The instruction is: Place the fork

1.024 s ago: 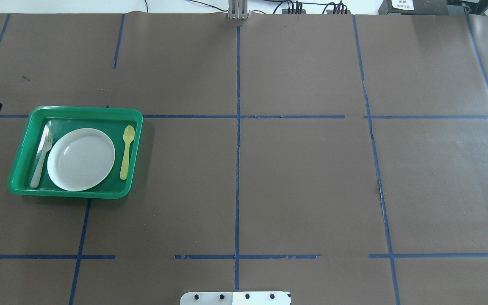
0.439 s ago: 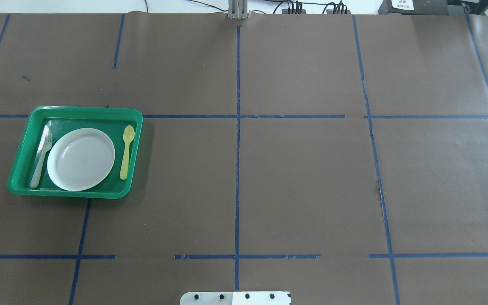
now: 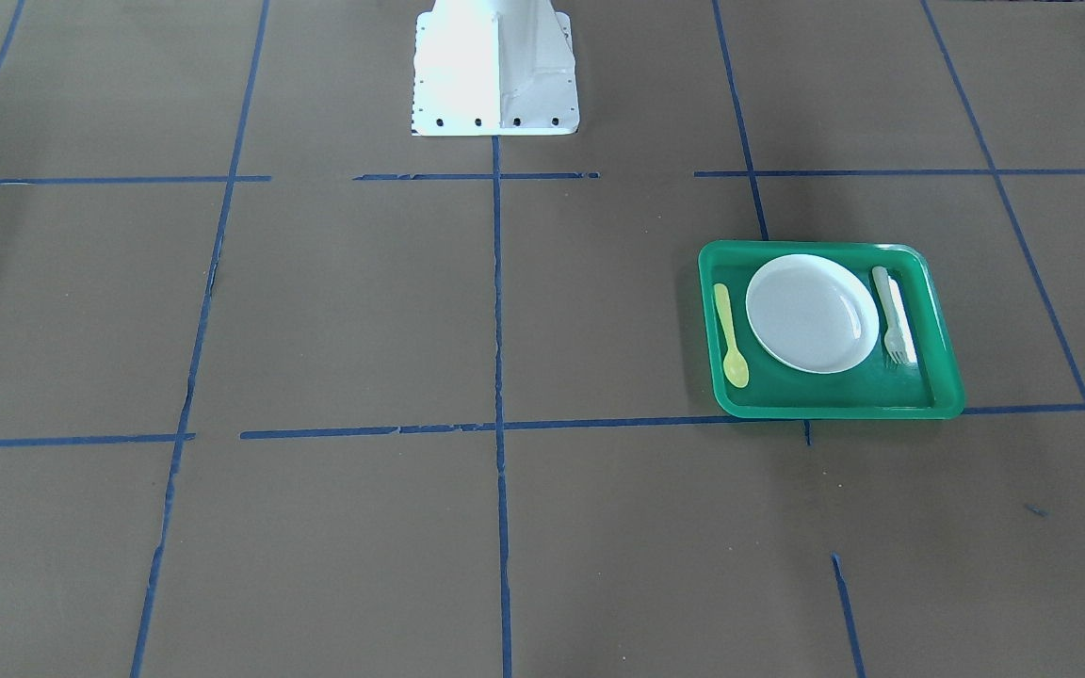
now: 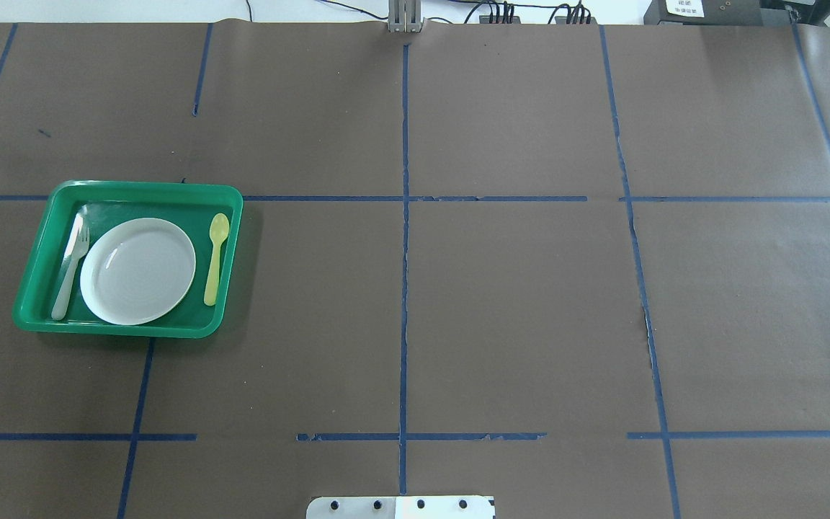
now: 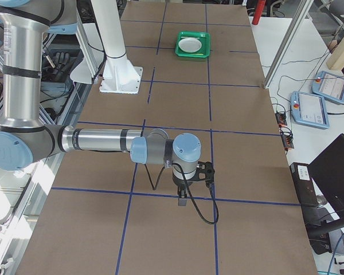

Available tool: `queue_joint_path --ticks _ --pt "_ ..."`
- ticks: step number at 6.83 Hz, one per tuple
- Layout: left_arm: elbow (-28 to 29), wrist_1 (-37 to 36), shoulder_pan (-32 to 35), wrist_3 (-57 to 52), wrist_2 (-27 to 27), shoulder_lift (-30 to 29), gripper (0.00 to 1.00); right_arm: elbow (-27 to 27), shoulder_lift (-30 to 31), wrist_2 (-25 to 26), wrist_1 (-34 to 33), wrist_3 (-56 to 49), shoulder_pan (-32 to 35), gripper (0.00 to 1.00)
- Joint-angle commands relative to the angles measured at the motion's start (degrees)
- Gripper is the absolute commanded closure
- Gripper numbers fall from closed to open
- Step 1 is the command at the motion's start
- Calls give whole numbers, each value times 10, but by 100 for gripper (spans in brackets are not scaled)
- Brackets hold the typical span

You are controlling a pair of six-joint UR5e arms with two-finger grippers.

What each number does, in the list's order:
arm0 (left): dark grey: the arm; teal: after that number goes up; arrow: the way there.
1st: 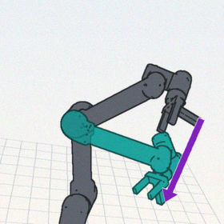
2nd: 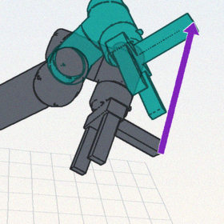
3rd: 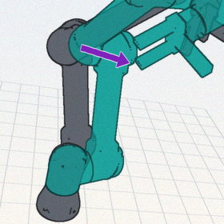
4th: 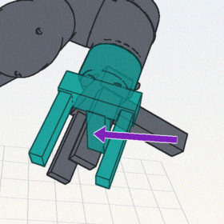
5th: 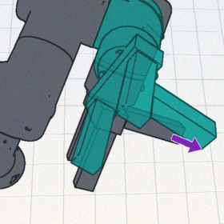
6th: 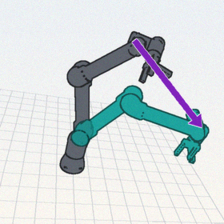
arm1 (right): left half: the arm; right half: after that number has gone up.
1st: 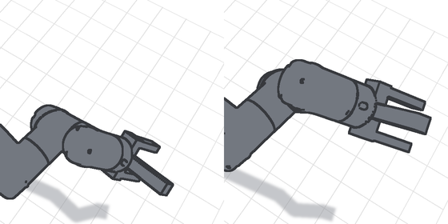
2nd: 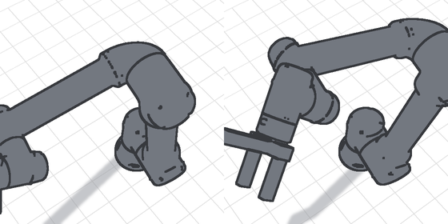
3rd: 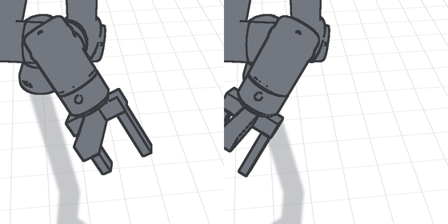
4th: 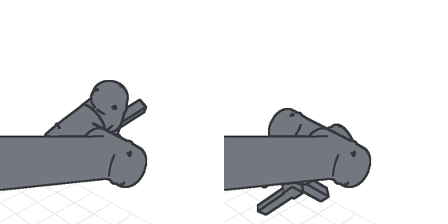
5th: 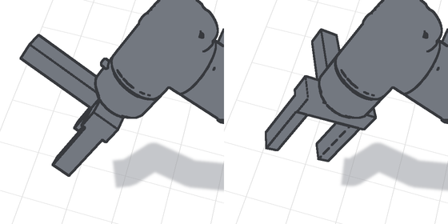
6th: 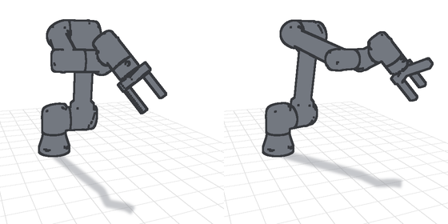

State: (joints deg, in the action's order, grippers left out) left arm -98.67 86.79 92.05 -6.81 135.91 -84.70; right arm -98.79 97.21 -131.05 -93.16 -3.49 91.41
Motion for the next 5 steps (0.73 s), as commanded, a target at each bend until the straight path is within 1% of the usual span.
queue_joint_path --ticks 1,5 --pt "11 0 1 -1 9 6 0 0 0 0 0 0 0 0" --pt "13 -2 1 -1 6 -1 0 0 0 0 0 1 0 0"
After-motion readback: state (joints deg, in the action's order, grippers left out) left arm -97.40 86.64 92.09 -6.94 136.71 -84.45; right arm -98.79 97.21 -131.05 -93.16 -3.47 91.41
